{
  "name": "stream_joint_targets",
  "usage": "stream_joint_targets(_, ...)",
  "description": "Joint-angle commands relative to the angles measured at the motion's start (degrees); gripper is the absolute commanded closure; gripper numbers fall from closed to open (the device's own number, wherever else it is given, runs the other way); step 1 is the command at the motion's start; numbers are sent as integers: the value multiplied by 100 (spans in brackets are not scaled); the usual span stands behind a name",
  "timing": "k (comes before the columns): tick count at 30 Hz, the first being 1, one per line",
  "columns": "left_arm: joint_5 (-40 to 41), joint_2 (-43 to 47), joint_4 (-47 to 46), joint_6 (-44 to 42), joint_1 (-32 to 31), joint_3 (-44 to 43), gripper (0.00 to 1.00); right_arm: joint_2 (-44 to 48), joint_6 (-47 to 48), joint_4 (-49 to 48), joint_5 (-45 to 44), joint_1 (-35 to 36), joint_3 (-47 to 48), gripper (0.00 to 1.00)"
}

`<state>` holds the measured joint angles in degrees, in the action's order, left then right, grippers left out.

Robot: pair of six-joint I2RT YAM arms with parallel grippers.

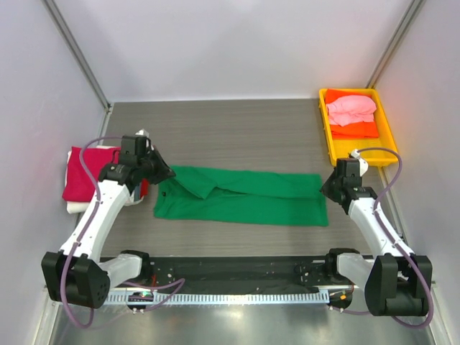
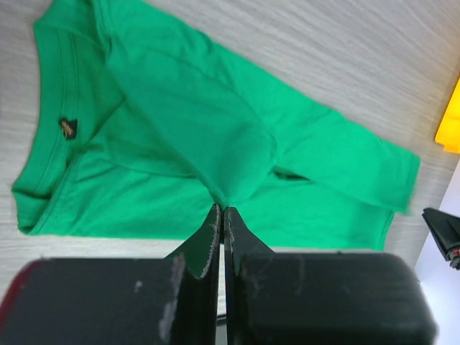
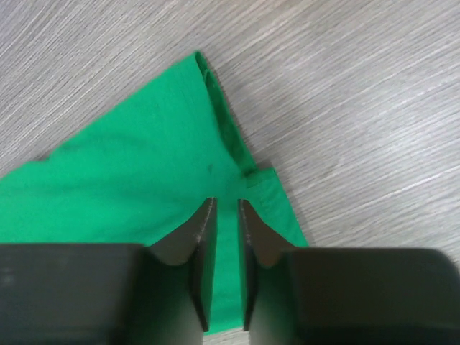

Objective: Fold and stack the t-shirts
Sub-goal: Fold the tshirt

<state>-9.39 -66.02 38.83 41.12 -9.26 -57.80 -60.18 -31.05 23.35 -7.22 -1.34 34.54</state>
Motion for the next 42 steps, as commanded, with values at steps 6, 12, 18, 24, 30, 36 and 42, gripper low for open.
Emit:
stream_joint_targets(6,-380,625,125,-17,47,532,100,358,-174,82,1,-6,-71,48)
stream_joint_targets(12,-590,634,64,18,47,884,100,297,-147,55,878,564,219,51)
stream_joint_targets(18,-555,705,-25,54,47,1087,100,33,-1112,-673,2014,1645,299,52)
stream_joint_targets(24,-494,599,-33,-17,47,1016,100,-370,-2378,-2299,1760,3224,79,52)
stream_joint_targets(30,-239,485,-7,-140,55,867,100,-1311,-3291,-3205,218,4466,350,59)
stream_joint_targets(36,-169,318,-7,-236,56,683,100,-2312,-3987,-4082,-473,5477,641,62)
stream_joint_targets(42,-125,212,2,-315,56,560,100,-3367,-4067,-4190,-701,5838,1334,62)
